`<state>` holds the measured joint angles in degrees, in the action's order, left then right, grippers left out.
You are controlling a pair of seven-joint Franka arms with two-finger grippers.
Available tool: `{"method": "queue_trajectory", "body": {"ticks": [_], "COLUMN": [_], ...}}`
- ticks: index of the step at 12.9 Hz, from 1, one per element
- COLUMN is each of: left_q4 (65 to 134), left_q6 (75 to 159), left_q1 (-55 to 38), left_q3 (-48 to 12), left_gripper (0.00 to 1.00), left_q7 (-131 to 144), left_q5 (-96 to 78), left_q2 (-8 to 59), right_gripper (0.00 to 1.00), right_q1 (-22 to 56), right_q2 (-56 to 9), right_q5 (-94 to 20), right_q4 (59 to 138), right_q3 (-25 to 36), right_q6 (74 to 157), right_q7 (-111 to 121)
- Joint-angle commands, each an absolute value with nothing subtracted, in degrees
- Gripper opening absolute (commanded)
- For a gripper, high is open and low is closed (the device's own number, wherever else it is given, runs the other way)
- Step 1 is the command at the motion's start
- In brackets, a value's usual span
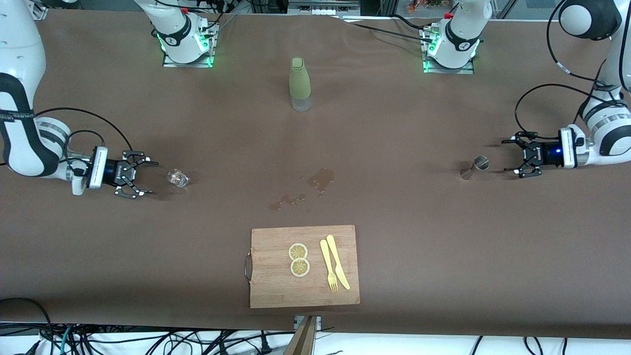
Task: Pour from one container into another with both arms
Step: 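Grasp the glass beaker with the right gripper while the left gripper grasps the jigger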
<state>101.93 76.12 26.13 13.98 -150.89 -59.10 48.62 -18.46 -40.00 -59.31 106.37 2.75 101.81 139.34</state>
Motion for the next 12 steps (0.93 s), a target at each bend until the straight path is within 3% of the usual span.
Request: {"method": "queue_trajectory", "body": {"ticks": [1, 7, 12], "left_q4": [101.08, 100.38, 100.2], "left_q6": [75.85, 76.29, 76.64], "left_q1": [25.84, 24.0, 22.5], "left_q3": [13.19, 10.03, 8.7], "left_gripper": [1.0, 1.0, 1.0], "left_q7": [-157.15, -158.73, -158.82], "left_q5": [-62.83, -66.09, -67.32], "left_q2": [51.76, 53.96, 54.14], "right_gripper": [1.0, 1.0, 0.98], "right_q1": [-19.25, -17.67, -15.56], "right_q2": [-42.09, -47.63, -48.43], "right_q5": [-63.79, -68.98, -71.36], "right_q4": [106.35, 107.31, 107.58], "right_q3": [2.2, 1.49, 1.41], "right_q6": [100.99, 99.05, 98.88], "right_q7": [146.49, 152.65, 153.28]}}
